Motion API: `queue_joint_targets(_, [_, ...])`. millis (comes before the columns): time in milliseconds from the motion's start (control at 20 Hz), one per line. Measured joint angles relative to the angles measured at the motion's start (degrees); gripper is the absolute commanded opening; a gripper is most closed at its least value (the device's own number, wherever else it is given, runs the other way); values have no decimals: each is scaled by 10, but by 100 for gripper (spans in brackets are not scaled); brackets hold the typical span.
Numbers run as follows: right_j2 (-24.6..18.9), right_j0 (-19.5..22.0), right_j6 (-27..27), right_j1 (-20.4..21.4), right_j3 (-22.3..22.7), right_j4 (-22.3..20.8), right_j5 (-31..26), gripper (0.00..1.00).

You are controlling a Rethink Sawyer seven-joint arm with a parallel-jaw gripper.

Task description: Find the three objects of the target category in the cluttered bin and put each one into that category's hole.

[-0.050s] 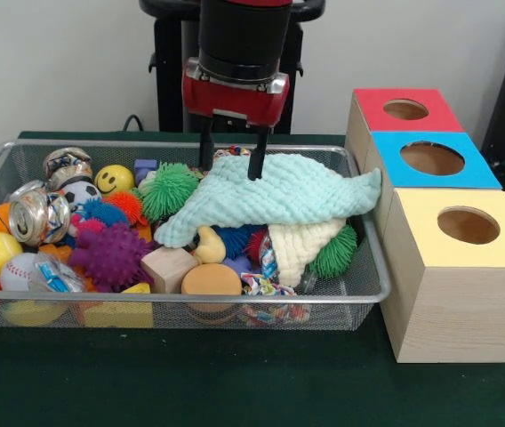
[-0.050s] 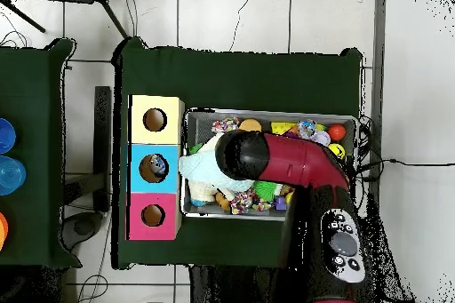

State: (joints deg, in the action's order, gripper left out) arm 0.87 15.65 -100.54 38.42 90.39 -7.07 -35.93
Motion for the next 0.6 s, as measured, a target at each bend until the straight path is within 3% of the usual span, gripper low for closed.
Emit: queue_joint_targets(600, [-47,42,0,-5,-37,-30,-43,100])
